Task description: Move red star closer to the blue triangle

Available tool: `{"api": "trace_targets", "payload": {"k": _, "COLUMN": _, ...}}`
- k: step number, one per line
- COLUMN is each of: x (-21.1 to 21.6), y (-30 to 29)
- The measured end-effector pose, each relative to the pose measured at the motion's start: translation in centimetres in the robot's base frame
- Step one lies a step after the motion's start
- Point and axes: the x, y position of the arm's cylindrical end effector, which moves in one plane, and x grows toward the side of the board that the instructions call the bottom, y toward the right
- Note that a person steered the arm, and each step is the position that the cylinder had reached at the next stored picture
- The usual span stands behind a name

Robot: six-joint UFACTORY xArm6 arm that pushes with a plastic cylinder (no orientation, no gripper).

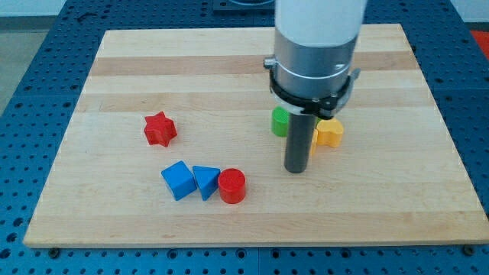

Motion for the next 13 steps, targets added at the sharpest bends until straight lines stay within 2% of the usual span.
{"api": "trace_targets", "payload": {"k": 4, "x": -2.3, "y": 0.0}}
{"api": "trace_targets", "payload": {"k": 8, "x": -0.2, "y": -1.6}}
{"api": "trace_targets", "payload": {"k": 11, "x": -9.7, "y": -9.4}}
{"api": "trace_targets", "payload": {"k": 12, "x": -11.4, "y": -14.7}}
{"api": "trace_targets", "payload": {"k": 13, "x": -11.3, "y": -19.7}}
